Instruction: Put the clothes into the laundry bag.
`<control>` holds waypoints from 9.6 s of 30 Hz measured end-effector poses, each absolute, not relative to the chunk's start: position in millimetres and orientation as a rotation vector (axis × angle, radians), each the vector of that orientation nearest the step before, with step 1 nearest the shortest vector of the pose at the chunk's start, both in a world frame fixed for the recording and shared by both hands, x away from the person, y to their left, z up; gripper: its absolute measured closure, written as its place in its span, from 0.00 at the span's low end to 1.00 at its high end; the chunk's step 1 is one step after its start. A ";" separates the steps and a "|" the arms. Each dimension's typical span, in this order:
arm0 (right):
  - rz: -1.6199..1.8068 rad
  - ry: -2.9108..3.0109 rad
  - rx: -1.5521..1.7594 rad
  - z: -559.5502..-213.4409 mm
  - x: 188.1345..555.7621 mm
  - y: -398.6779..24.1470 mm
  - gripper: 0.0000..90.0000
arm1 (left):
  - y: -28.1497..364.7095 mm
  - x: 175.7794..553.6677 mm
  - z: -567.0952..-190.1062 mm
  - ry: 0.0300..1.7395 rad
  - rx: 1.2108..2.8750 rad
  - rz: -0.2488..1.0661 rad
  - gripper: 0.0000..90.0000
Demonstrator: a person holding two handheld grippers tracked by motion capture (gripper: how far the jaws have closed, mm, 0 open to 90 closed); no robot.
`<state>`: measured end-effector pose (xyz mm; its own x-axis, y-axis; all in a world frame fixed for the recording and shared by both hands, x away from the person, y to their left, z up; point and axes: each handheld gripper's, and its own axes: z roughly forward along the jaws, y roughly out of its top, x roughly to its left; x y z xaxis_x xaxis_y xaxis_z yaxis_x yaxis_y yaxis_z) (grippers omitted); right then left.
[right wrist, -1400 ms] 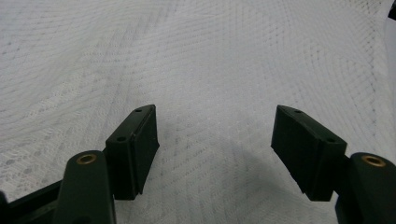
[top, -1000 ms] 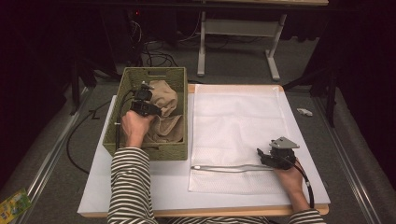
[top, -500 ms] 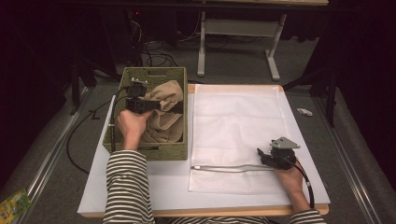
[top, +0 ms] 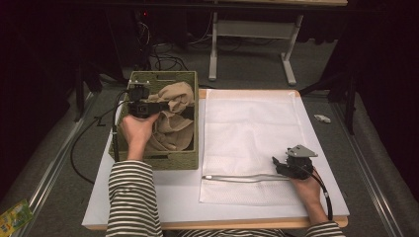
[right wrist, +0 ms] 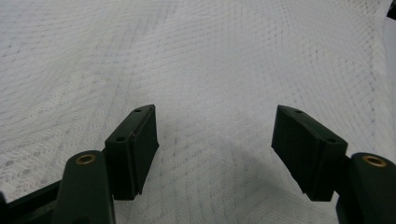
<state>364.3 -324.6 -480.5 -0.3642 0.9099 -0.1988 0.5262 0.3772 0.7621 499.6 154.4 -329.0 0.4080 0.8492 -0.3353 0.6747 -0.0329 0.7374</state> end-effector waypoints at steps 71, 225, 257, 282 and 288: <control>0.830 1.992 1.263 -479.3 363.5 -328.6 0.35 | 54.0 463.9 -226.4 0.867 1.712 0.329 0.90; 0.938 1.911 1.307 -477.1 360.0 -338.1 0.39 | -21.2 395.5 -387.1 0.825 1.997 0.169 0.32; 0.913 1.921 1.301 -477.6 360.2 -335.3 0.38 | -11.0 364.7 -457.9 0.849 2.116 0.208 0.32; 0.993 2.066 1.309 -472.8 364.8 -328.5 0.34 | -21.8 369.1 -484.0 0.847 2.157 0.352 0.33; 1.055 2.093 1.160 -438.0 360.6 -303.3 0.33 | -21.7 368.7 -484.5 0.848 2.153 0.357 0.32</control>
<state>360.6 -303.3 -438.0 -0.4977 0.8647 -0.0686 0.4595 0.3298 0.8247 368.7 -21.7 -484.5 0.7382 0.6742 -0.0218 0.4554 -0.4744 0.7533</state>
